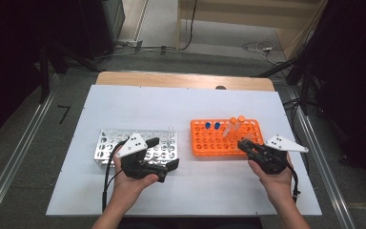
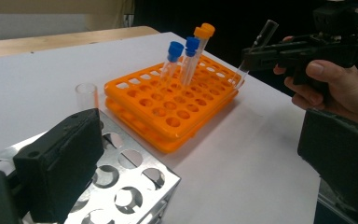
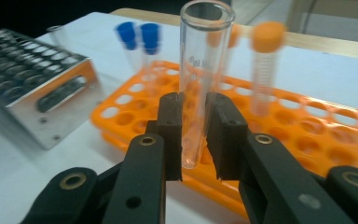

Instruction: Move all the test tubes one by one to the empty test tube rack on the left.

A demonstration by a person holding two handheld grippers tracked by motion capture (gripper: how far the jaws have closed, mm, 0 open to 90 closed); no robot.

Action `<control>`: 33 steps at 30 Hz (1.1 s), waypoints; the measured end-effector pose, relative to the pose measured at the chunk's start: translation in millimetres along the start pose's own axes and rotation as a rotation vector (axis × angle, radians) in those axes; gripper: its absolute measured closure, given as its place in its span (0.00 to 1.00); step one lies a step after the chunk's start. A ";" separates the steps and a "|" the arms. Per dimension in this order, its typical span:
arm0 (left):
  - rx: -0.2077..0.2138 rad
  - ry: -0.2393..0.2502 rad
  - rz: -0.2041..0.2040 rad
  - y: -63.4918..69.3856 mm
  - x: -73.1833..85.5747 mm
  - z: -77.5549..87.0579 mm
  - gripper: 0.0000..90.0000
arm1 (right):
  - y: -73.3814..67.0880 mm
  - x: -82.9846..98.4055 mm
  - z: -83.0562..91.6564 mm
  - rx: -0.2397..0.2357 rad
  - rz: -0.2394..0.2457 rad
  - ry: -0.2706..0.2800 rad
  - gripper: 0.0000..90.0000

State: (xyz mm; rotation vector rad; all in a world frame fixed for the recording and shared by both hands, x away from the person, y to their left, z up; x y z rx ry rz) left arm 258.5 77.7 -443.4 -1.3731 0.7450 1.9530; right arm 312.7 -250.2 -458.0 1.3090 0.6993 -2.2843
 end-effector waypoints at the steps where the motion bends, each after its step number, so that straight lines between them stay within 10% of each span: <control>1: 0.003 -0.002 -0.005 1.2 -0.5 -0.8 0.01 | -5.5 0.3 -1.2 -0.015 0.004 -0.006 0.82; 22: 0.061 -0.018 -0.043 25.8 -7.0 -17.6 0.07 | -89.1 15.4 -25.0 -0.220 0.133 -0.115 0.82; 33: 0.103 -0.009 -0.086 38.4 -7.0 -24.2 0.36 | -114.2 23.6 -31.3 -0.285 0.176 -0.162 0.82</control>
Point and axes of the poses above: each handheld gripper's, and its own axes: z roughly backward along the jaws, x roughly out of its underside, y roughly to its right, the point moved 4 cm from there along -z, roughly forward along the jaws, and after that the axes turned 9 degrees about -z, right-handed, at the moved point
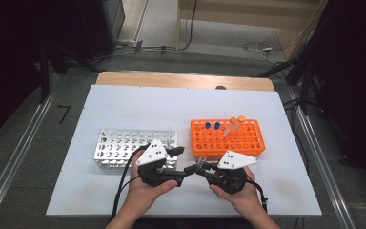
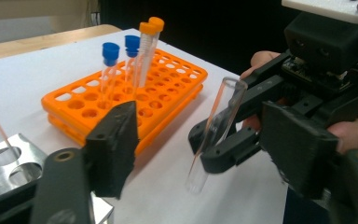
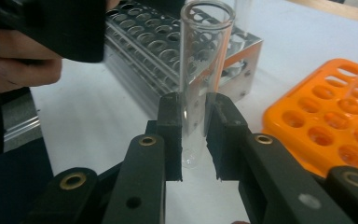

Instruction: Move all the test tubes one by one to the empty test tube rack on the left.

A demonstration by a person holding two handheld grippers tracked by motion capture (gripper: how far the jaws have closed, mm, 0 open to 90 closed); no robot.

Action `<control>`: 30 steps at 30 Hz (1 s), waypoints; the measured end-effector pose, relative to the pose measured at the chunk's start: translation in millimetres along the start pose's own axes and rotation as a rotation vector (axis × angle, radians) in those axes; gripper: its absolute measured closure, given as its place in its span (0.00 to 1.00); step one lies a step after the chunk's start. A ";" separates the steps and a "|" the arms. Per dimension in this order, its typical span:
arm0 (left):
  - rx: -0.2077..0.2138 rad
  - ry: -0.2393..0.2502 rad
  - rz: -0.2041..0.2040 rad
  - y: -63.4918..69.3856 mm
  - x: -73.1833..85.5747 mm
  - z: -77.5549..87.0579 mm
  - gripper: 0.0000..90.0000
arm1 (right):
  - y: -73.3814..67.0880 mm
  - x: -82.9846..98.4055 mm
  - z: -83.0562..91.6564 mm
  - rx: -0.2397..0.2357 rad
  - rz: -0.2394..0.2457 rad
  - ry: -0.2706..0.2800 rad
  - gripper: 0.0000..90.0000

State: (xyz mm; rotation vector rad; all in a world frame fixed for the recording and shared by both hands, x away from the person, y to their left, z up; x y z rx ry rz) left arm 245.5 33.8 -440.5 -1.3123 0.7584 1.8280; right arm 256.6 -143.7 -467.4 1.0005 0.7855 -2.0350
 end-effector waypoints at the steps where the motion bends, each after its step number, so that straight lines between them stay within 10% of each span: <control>1: 0.005 -0.001 -0.006 1.3 -0.1 -0.8 0.39 | -1.6 0.3 -1.0 -0.005 0.005 -0.003 0.82; 11: 0.053 -0.034 -0.057 11.0 2.2 -9.9 0.66 | -14.3 0.6 -5.5 -0.050 0.023 -0.027 0.82; 30: 0.062 -0.029 -0.102 14.0 2.3 -10.7 0.85 | -14.4 0.5 -5.7 -0.091 0.009 -0.045 0.80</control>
Point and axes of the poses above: each handheld gripper's, and its own axes: z roughly backward along the jaws, x roughly out of its underside, y roughly to its right, the point moved 4 cm from there along -z, roughly forward along the jaws, and after that the axes turned 9 degrees about -z, right-handed, at the moved point
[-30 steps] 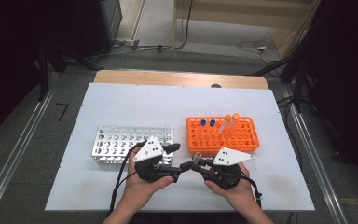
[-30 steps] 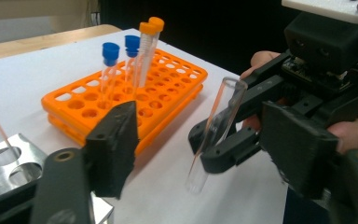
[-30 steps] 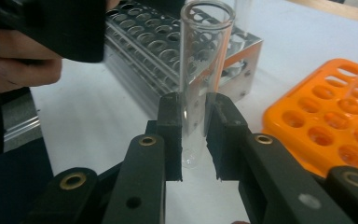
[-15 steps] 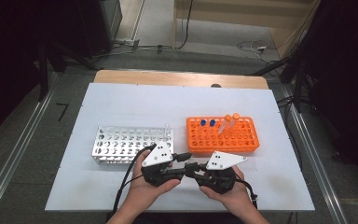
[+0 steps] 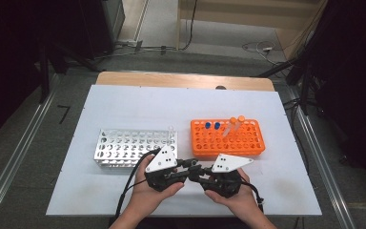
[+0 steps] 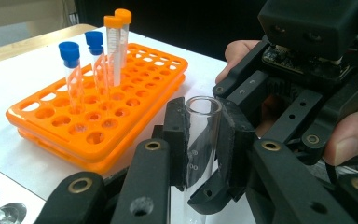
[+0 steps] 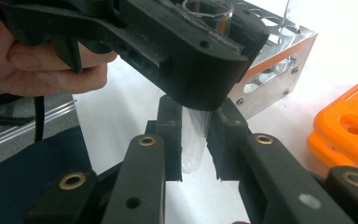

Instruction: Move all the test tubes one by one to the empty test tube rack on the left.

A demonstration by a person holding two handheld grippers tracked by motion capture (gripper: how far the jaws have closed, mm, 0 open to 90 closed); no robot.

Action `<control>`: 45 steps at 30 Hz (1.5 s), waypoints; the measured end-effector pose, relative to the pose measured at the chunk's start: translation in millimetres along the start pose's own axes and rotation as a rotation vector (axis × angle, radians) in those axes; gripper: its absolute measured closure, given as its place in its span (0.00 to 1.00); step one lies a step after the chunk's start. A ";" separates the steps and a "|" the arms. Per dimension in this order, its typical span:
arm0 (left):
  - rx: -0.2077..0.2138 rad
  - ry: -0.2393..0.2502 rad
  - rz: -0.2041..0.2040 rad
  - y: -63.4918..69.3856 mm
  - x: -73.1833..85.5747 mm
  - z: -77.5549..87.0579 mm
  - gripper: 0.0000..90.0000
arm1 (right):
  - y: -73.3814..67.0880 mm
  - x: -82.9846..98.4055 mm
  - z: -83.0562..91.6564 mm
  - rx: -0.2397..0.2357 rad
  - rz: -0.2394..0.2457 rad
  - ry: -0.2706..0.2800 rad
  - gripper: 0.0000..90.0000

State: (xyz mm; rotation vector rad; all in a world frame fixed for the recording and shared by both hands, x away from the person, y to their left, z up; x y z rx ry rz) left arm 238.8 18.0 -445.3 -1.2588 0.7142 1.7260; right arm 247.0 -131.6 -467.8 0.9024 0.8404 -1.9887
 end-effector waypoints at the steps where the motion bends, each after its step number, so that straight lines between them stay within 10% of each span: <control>1: -0.003 0.003 0.003 -0.5 -0.2 0.4 0.85 | 0.0 0.0 0.0 0.000 0.000 0.000 0.80; 15: -0.054 0.021 0.033 -17.2 -2.6 16.2 0.85 | 20.5 5.0 22.4 0.015 -0.023 0.055 0.23; 45: -0.251 0.049 0.074 -84.1 -17.2 57.6 0.85 | 91.7 51.9 104.1 0.216 -0.131 0.117 0.00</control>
Point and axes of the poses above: each handheld gripper's, and its own axes: z roughly backward along the jaws, x roughly out of its underside, y roughly to its right, the point moved 4 cm from there along -z, roughly forward along the jaws, and after that the axes turned 9 degrees about -z, right-handed, at the moved point
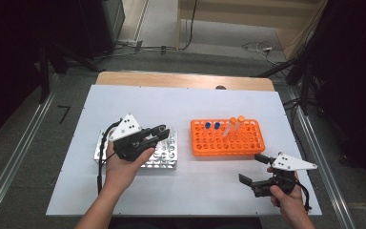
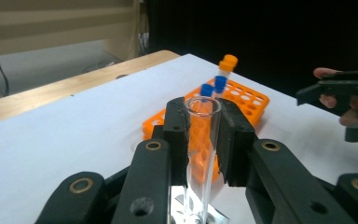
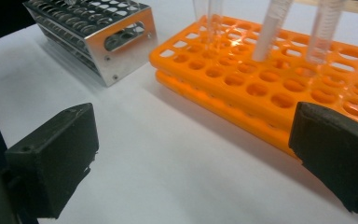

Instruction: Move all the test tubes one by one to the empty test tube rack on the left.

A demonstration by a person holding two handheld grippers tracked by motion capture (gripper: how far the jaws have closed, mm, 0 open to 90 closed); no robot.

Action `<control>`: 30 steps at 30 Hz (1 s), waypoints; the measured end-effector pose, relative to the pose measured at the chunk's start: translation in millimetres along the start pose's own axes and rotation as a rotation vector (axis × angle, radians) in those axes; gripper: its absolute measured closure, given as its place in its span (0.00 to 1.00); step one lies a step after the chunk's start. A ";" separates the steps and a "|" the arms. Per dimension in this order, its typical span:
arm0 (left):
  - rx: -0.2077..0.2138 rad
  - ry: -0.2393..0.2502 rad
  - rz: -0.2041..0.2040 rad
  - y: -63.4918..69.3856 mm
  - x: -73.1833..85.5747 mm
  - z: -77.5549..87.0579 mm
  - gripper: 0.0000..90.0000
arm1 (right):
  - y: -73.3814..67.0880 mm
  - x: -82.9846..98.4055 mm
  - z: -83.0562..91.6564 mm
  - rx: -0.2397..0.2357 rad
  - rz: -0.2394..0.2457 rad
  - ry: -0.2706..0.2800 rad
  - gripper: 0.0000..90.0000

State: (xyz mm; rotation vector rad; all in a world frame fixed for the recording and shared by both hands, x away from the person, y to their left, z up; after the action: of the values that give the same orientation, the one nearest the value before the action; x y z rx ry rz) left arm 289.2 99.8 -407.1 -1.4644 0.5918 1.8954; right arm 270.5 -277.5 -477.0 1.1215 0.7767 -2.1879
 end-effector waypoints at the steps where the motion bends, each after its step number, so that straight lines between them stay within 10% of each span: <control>1: -0.006 -0.001 0.002 -2.6 -0.3 -0.2 0.85 | 3.1 1.1 1.2 0.000 -0.005 0.002 0.00; 17: -0.096 -0.012 0.044 -37.6 2.7 -23.8 0.85 | 20.9 7.1 1.8 0.051 -0.046 0.004 0.00; 30: -0.123 -0.016 0.064 -41.4 12.1 -45.5 0.85 | 21.0 7.4 2.3 0.044 -0.044 0.008 0.00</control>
State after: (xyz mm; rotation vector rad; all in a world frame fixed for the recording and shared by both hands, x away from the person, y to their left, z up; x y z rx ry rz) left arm 347.8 98.8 -429.2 -1.5221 0.5283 2.0234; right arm 280.2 -294.9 -487.1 1.1462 0.7668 -2.2484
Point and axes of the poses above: each handheld gripper's, and its own axes: z roughly backward along the jaws, x roughly out of its underside, y roughly to its right, the point moved 4 cm from there along -z, roughly forward along the jaws, and after that the axes turned 9 degrees about -z, right-handed, at the moved point
